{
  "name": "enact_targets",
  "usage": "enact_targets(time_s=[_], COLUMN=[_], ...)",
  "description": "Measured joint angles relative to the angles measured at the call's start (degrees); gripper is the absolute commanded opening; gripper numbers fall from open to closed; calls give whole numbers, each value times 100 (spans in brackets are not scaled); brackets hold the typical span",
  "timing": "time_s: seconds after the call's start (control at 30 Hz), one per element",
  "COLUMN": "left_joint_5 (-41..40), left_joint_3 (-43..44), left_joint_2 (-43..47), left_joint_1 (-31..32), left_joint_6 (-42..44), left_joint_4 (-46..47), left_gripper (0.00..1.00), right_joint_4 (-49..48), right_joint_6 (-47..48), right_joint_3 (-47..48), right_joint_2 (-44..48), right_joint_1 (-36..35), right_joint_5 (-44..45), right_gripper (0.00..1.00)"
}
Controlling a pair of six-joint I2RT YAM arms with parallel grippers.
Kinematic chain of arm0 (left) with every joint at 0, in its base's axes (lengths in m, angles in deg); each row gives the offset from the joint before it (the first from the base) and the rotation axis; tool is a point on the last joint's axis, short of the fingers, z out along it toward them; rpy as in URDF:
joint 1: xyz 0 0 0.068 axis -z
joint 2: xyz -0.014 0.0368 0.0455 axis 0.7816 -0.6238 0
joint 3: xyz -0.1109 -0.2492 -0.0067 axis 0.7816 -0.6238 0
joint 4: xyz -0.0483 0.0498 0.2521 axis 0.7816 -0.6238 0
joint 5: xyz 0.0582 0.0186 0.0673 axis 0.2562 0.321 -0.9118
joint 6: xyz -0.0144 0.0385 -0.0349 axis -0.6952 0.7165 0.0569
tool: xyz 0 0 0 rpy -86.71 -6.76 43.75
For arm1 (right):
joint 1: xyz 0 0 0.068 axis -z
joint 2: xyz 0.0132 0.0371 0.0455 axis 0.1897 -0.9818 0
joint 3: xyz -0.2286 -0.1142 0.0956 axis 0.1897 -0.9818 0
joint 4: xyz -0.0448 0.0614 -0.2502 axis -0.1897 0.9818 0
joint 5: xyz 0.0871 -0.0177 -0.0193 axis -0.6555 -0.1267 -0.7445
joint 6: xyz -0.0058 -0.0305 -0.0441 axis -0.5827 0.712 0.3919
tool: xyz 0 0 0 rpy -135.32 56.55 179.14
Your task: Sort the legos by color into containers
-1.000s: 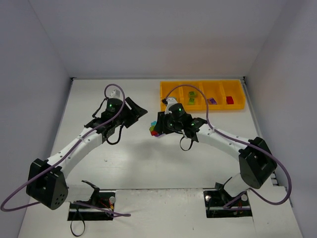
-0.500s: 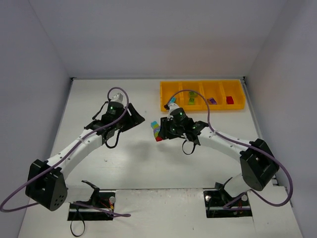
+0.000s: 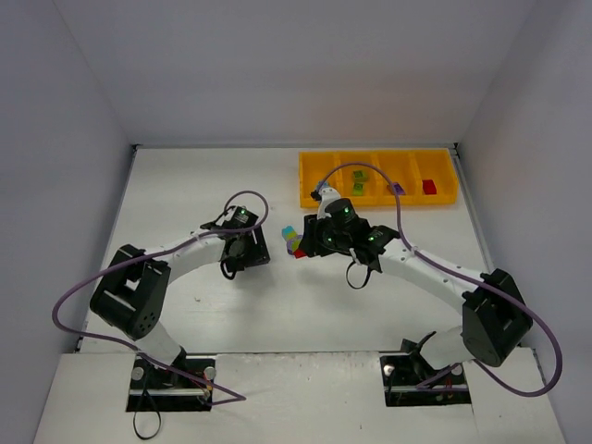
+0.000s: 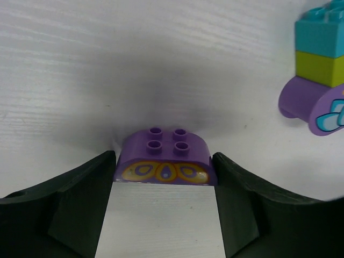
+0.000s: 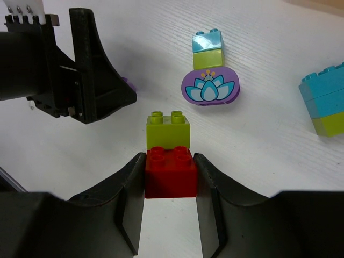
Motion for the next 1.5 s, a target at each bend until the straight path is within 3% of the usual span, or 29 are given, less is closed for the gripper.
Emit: enact_targets(time_s=[0.23,0.47,0.73,0.93,1.3,1.43,1.5], left_joint_5=[-31,127,890,1558,1690,1663,1650], left_joint_3=[260,754,1268,1266,1266,1263,1255], left_joint_2=[-90,98,1305,1510,1246,1217,1204], left_joint_1=[13,13,13,101,605,619,619], left_joint_6=[37,61,-55,-584,-1043,-1080,-1147], left_joint_4=[-37,-424,-380,83,514,575,612], left_gripper=[85,86,83,75,64,52,35], right_joint_4=[11,20,-31,-136,-293,-372,-404], right_joint_6=[188,522,1069,1281,1279,1204,1191], right_joint_3=[0,0,0,2,2,2,2], right_joint_2=[160,251,610,887,949,1043,1095], right_joint_1=[0,0,0,0,0,0,0], right_joint_5=[-2,-9,-92,-168,-221,-223,-223], right_gripper=[0,0,0,0,0,0,0])
